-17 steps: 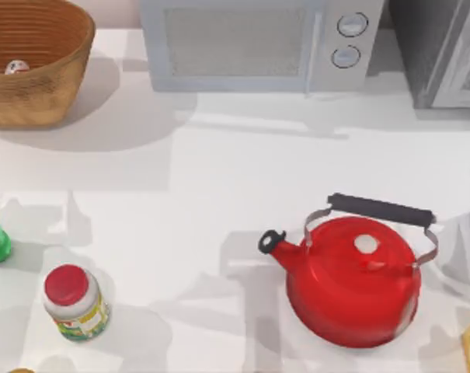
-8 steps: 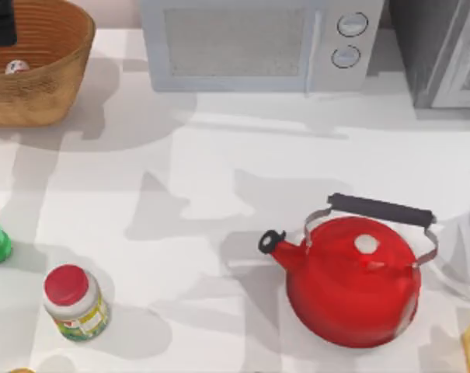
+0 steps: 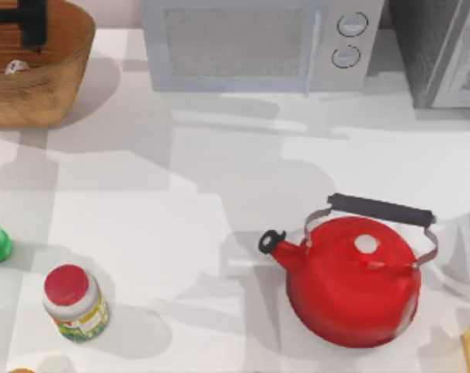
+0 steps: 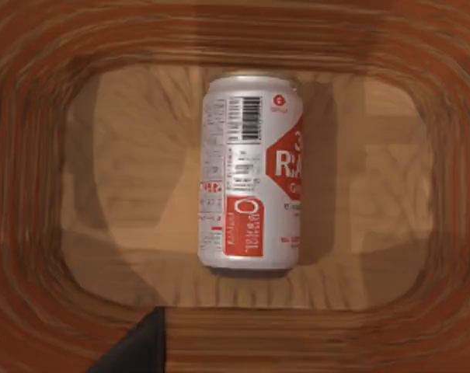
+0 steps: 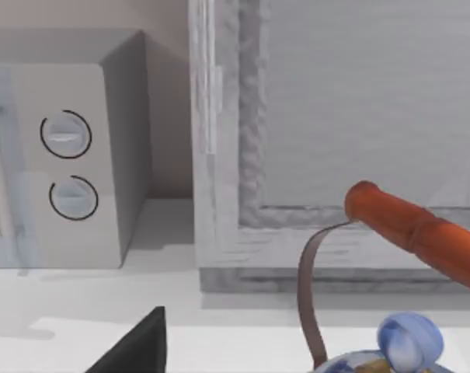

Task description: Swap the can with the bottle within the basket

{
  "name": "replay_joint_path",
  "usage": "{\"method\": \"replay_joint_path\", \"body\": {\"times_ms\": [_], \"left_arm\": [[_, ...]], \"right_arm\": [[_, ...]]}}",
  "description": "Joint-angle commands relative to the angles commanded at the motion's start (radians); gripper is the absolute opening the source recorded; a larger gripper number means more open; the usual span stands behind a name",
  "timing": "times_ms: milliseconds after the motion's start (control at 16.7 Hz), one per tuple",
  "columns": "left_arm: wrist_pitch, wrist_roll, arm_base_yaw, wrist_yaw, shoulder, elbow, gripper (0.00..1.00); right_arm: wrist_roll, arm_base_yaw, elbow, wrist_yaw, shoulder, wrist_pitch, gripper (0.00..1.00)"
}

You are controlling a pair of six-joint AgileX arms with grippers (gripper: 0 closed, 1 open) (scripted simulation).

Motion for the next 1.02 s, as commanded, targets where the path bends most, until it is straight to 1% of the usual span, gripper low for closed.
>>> {"method": "replay_joint_path", "body": {"times_ms": [240, 480, 660, 1020], "left_arm": [[-0.127, 0.039, 0.015, 0.004, 0.212, 0.237, 1.0], [-0.206, 0.069, 0.027, 0.005, 0.323, 0.384, 1.0], [-0.227, 0.079, 0.031, 0.005, 0.355, 0.427, 1.0], [-0.223, 0.077, 0.024, 0.005, 0.355, 0.425, 1.0]], "right_arm": [[0.0, 0.0, 0.0, 0.0, 0.0, 0.0, 1.0], [0.0, 0.0, 0.0, 0.0, 0.0, 0.0, 1.0], [0.0, 0.0, 0.0, 0.0, 0.0, 0.0, 1.0], [0.0, 0.0, 0.0, 0.0, 0.0, 0.0, 1.0]]}}
